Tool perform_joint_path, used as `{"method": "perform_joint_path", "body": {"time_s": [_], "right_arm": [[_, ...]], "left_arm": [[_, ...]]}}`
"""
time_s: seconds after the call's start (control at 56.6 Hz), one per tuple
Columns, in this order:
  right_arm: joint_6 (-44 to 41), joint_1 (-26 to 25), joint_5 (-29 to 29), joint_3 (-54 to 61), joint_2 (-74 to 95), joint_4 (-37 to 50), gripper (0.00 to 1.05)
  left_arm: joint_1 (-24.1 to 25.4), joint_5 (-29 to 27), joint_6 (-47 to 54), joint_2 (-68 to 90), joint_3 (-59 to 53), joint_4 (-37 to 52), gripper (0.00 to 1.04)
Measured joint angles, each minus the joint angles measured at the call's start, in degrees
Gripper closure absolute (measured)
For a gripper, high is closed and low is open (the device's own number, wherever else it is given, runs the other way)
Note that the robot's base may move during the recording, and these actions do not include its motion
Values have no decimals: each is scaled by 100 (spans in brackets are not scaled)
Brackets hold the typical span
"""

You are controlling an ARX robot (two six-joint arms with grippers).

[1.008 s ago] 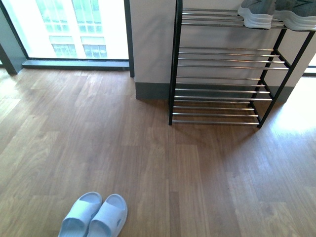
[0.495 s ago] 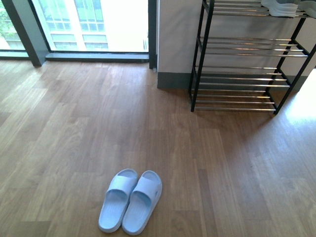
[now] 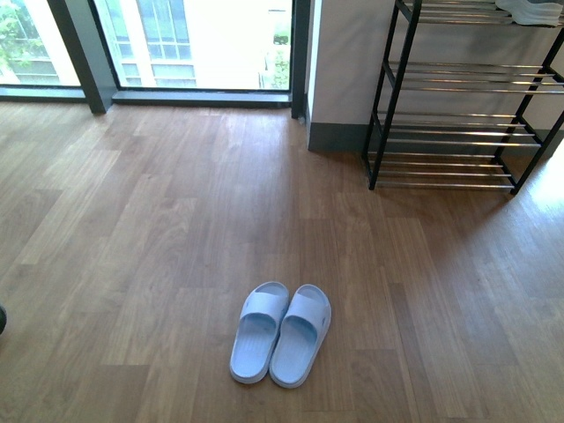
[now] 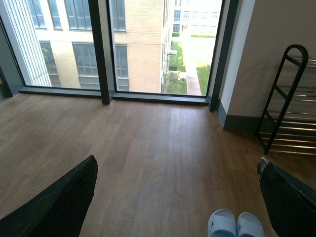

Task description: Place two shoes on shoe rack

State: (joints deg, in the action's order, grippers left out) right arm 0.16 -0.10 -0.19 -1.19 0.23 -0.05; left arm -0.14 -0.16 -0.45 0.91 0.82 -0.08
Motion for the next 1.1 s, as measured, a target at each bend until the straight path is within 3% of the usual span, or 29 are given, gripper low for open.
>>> {"method": "perform_joint_path", "body": {"time_s": [1.096], "right_arm": [[2, 0, 2, 0, -2, 0, 9]], "left_arm": [[0, 4, 0, 0, 0, 0, 9]]}}
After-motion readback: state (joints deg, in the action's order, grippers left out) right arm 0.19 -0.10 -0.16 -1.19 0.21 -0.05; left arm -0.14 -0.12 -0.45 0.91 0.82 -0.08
